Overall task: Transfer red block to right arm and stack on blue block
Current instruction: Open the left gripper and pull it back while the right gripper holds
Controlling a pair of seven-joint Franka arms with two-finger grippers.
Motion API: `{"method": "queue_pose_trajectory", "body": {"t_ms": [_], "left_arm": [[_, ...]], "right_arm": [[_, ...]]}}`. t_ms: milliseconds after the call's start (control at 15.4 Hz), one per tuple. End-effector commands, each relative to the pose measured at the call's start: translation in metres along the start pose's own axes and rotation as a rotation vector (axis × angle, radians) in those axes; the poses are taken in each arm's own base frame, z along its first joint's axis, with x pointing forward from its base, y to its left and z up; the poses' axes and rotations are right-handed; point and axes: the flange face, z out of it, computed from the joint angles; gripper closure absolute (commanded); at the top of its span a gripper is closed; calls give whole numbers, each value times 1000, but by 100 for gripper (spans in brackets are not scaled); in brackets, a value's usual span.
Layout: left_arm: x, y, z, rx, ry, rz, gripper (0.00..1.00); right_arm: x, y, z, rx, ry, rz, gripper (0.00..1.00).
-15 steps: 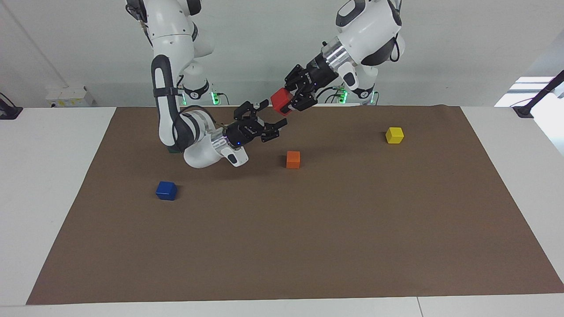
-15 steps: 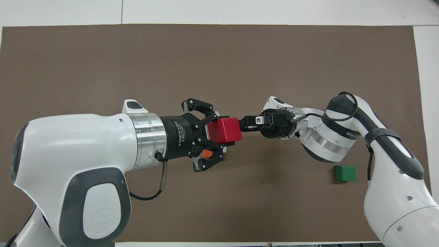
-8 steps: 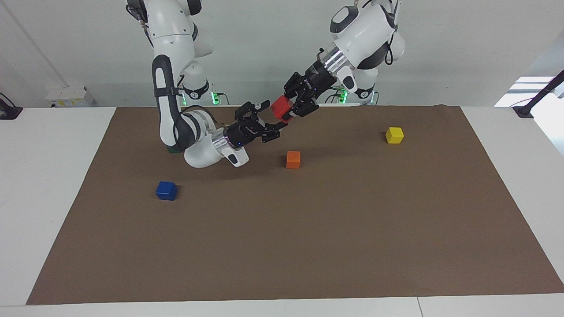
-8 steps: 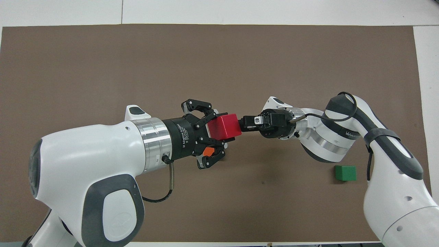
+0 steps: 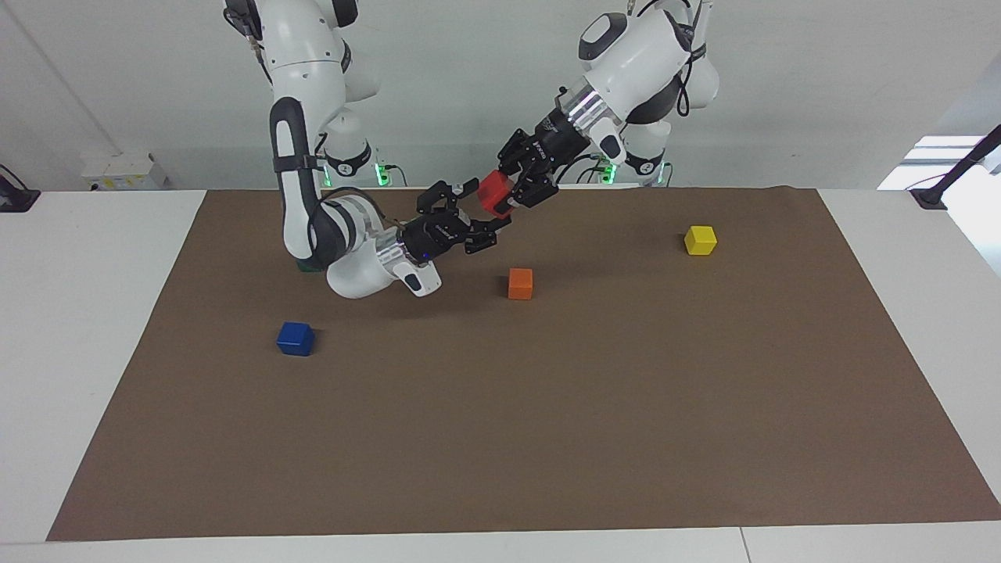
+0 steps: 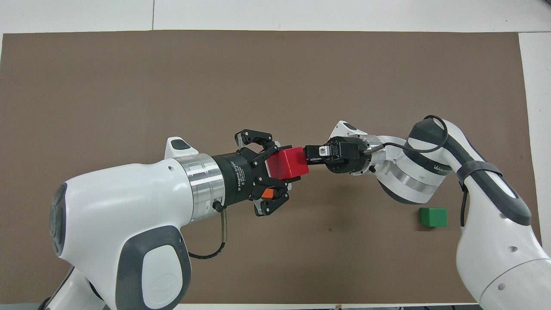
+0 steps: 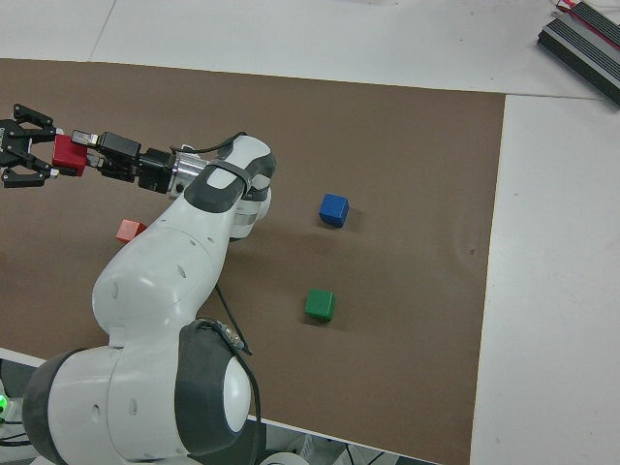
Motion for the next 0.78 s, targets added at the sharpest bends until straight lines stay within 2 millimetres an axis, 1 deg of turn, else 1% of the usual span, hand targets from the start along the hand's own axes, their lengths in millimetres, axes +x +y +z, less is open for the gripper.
{"method": "queue_pose_trajectory", "body": {"t_ms": [0,130,195,260,325,391,456,716], "left_arm": [[-1,-10,10,-25,-17,-5,100],[-1,-10,10,-24,-16,-6,100],[0,-10,11,-23,-15,-8,100],[1,-9,12,-23,-14,-9,100],[0,-10,11,-23,-15,-6,100],[0,-10,11,-23,-15,-8,100],[0,-10,11,-23,-15,-6,100],[1,-8,11,-27,-16,-8,100]], "right_arm": [[0,5,-2,-18,27,-33,0],[1,5,-2,-20,28,-37,0],[1,5,-2,-20,28,-39,5],[1,5,-2,-20,28,-39,17],[1,5,-2,-21,29,-39,43],[1,6,-3,-28,34,-37,94],[2,6,-4,-36,39,-37,100],[3,8,-5,-50,50,-35,100]]}}
